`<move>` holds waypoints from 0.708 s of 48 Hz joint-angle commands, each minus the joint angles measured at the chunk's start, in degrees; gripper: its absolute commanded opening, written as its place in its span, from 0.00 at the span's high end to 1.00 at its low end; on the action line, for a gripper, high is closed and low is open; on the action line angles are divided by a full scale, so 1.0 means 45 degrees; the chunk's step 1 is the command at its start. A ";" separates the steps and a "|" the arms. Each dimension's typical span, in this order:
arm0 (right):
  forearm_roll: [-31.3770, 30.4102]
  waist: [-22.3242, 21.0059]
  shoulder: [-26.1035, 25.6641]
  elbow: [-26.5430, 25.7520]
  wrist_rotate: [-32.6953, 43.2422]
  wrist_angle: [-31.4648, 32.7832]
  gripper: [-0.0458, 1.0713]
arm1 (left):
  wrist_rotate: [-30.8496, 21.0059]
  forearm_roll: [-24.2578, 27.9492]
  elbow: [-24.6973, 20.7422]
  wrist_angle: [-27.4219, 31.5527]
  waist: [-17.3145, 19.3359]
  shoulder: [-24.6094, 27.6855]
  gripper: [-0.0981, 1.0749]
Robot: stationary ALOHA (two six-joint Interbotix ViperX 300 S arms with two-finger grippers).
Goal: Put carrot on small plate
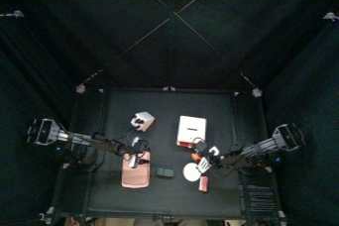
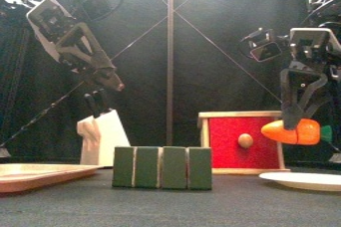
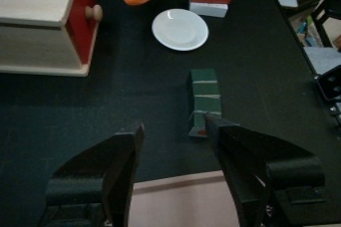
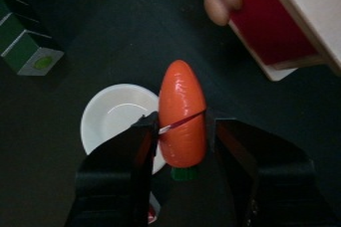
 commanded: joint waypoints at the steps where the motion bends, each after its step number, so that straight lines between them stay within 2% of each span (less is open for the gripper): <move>1: 0.0020 0.0215 -0.0176 -0.0176 -0.0039 -0.0352 0.31 | -0.0020 0.0000 -0.0156 -0.0098 0.0000 -0.0039 0.17; 9: 0.0059 0.0508 0.0020 -0.0195 -0.0020 -0.1172 0.31 | 0.0000 0.0000 -0.0137 -0.0078 0.0000 -0.0039 0.17; 23: -0.0020 0.0625 0.1035 -0.0254 -0.0039 -0.2715 0.30 | -0.0020 -0.0020 -0.0059 -0.0098 0.0000 -0.0039 0.17; 34: -0.0039 0.0645 0.1387 -0.0313 -0.0039 -0.2871 0.22 | -0.0020 -0.0020 -0.0059 -0.0098 0.0020 -0.0039 0.17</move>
